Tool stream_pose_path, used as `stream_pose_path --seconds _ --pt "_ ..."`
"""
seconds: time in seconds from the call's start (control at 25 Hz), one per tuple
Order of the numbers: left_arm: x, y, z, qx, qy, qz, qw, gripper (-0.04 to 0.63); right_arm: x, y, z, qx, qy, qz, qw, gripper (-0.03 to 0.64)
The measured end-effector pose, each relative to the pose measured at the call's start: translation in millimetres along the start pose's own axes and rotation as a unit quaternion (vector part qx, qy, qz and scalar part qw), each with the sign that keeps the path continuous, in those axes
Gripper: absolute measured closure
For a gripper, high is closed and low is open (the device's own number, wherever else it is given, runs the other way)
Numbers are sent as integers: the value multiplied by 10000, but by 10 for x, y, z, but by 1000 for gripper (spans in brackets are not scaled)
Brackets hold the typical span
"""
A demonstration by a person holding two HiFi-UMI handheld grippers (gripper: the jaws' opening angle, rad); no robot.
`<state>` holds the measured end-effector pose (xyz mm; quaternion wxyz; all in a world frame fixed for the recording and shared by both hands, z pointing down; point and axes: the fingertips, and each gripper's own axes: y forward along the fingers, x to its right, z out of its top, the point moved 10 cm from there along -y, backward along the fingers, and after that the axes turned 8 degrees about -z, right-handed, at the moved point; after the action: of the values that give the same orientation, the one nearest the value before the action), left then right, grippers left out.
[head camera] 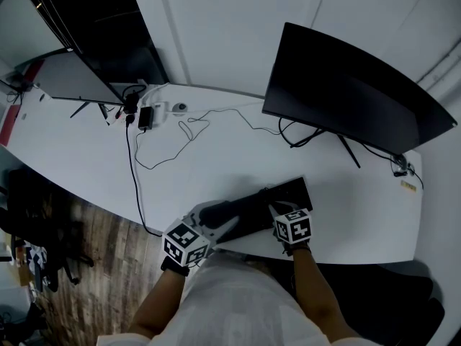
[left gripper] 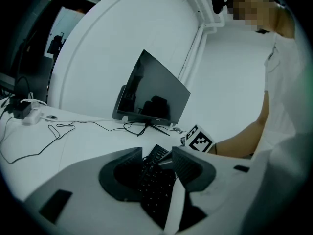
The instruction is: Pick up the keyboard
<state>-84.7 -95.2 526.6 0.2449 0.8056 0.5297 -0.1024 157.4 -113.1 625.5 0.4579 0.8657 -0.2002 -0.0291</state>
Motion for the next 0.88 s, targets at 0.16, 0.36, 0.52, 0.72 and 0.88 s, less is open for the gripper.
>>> stream_pose_path --seconds 0.16,0.36,0.52,0.72,0.88 --pt "-9 55 -3 -197 29 -138 9997 354 0 -4 2 1 0 -12 10000 591" --pt "-52 96 -3 -357 30 -201 9992 314 -8 -11 -7 0 8 -28 10000 591" --pt "-121 130 10 -498 -11 -255 9984 277 -15 -12 -3 11 27 -31 10000 591" --pt "-221 211 -9 -768 45 -313 9965 261 -18 -13 -4 19 49 -54 10000 592" --pt "-294 275 -25 -961 78 -376 9946 255 -22 -15 -2 18 66 -74 9999 592"
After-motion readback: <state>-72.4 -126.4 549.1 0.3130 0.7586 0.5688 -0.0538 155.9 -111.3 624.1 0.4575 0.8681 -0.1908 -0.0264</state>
